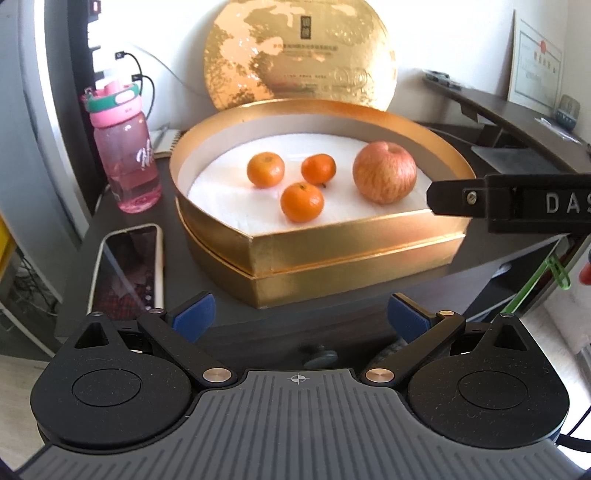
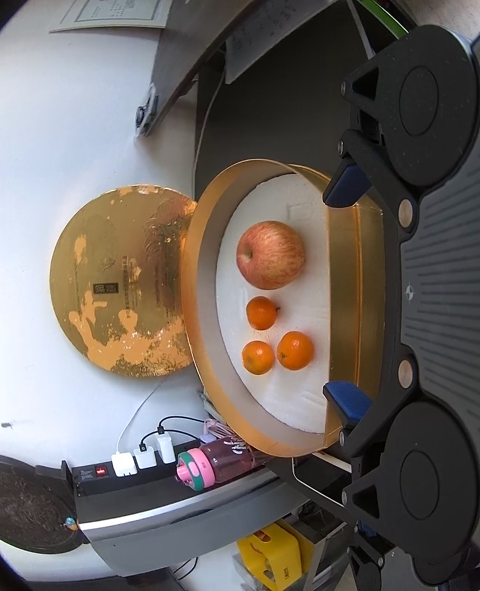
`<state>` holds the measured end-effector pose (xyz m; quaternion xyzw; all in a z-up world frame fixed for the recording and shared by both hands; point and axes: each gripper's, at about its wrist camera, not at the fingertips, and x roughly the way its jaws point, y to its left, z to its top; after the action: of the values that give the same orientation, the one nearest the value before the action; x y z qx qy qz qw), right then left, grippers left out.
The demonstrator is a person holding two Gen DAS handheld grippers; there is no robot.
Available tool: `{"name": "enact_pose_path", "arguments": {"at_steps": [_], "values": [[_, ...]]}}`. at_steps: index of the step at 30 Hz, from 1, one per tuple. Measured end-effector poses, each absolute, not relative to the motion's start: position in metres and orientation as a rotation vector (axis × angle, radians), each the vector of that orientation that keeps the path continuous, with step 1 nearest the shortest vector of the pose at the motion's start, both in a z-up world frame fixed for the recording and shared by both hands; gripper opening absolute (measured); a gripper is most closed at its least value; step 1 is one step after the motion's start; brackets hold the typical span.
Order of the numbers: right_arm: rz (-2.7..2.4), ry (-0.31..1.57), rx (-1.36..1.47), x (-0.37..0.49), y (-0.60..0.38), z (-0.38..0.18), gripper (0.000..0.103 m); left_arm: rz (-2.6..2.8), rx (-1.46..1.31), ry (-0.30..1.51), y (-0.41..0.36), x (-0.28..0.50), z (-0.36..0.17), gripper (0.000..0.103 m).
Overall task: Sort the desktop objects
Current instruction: 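Withdraw the open right tool up and away from the box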
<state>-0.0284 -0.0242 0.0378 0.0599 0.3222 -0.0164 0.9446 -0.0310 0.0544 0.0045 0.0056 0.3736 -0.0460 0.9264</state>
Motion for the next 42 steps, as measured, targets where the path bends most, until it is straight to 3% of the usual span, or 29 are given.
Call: {"name": "enact_pose_path", "arguments": {"at_steps": [16, 42], "values": [[0.041, 0.637, 0.096, -0.019, -0.009, 0.048, 0.101, -0.04, -0.023, 0.827, 0.064, -0.026, 0.002, 0.101], [0.011, 0.585, 0.197, -0.041, -0.057, 0.045, 0.101, -0.142, 0.078, 0.796, 0.011, -0.023, 0.01, 0.101]]}}
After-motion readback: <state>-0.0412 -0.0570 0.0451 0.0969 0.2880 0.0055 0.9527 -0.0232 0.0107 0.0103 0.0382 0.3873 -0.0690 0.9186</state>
